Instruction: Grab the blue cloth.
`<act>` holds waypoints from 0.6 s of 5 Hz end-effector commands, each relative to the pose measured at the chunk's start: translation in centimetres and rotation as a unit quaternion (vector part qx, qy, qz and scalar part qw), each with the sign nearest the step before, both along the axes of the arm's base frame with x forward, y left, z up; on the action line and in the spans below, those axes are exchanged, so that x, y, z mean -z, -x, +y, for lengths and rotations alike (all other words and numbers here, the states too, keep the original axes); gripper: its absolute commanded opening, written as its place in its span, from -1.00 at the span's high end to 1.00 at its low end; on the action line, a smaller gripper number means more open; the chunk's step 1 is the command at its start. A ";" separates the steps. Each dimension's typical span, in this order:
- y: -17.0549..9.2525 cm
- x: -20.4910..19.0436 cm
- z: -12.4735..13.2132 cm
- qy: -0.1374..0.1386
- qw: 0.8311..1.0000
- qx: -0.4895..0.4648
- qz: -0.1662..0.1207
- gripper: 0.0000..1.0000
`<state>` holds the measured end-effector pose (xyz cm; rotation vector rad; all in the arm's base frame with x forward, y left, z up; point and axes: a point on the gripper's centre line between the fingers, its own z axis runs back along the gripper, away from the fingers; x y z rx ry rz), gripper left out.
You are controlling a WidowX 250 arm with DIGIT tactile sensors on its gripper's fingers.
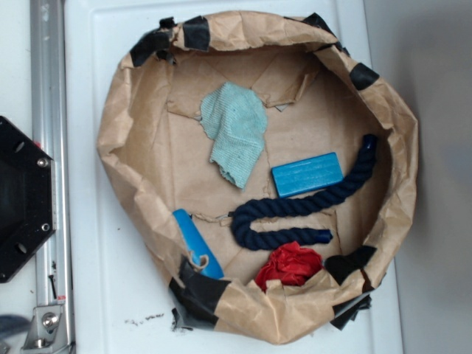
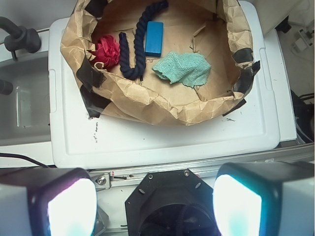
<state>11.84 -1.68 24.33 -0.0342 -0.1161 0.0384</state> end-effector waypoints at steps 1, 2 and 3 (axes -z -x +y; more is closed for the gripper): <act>0.0 0.0 0.0 0.000 1.000 0.000 0.000 -1.00; -5.0 5.0 2.4 -0.031 0.996 0.086 -0.002 -1.00; -10.1 7.9 2.5 -0.024 0.994 0.109 -0.004 -1.00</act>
